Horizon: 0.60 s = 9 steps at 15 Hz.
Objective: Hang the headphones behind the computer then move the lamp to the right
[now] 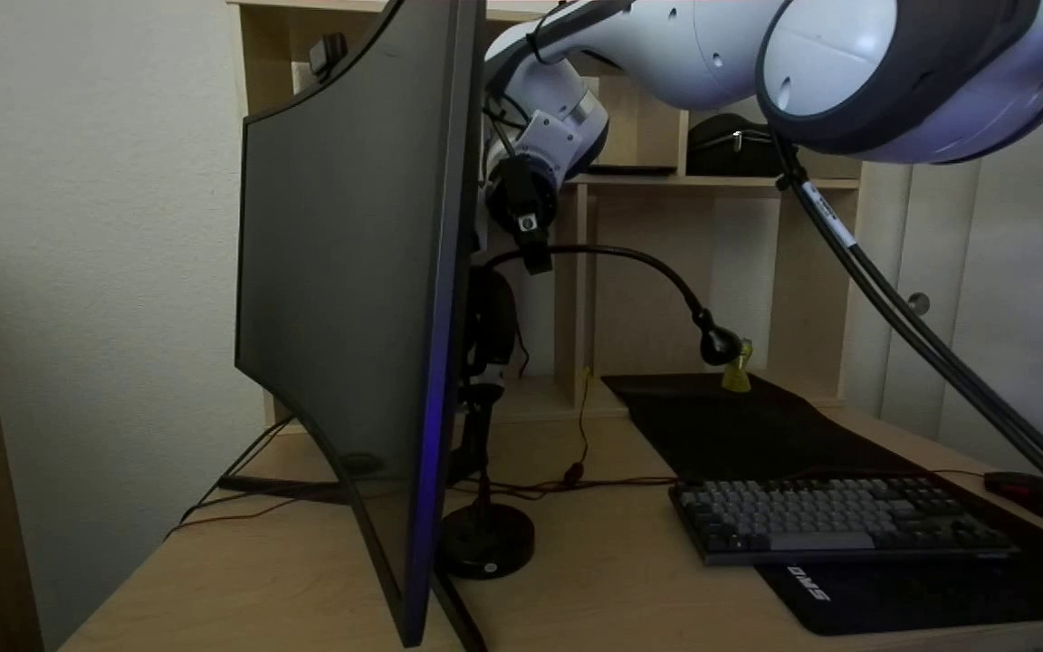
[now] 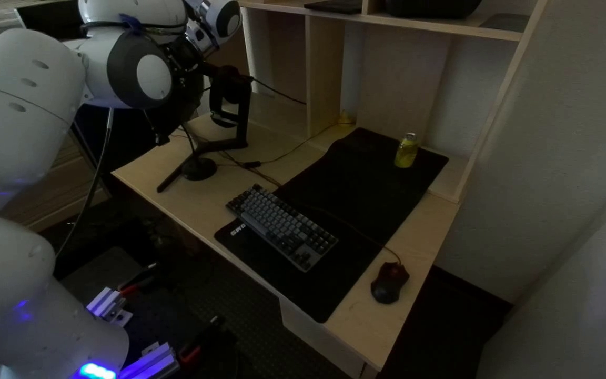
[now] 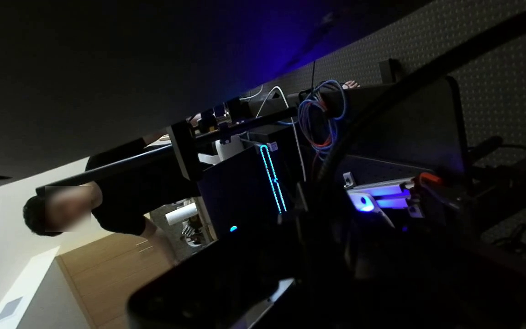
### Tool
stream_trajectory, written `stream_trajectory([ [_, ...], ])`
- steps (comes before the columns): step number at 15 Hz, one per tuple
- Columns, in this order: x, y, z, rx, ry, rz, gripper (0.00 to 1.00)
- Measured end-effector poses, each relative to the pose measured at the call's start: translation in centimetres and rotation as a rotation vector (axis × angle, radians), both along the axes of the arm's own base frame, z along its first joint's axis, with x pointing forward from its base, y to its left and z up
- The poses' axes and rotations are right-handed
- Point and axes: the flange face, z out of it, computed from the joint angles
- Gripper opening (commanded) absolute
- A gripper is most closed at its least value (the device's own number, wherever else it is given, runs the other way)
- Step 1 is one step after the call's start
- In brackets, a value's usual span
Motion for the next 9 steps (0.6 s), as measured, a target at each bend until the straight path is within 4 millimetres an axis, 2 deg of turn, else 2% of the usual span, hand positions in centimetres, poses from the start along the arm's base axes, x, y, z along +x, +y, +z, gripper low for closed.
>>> stream_trajectory([
  [6,-0.06,-0.04,-0.17,-0.003,0.008,0.004,0.02],
  [7,-0.06,-0.04,-0.17,-0.003,0.008,0.004,0.10],
  [9,-0.07,-0.04,-0.17,-0.003,0.008,0.004,0.10],
])
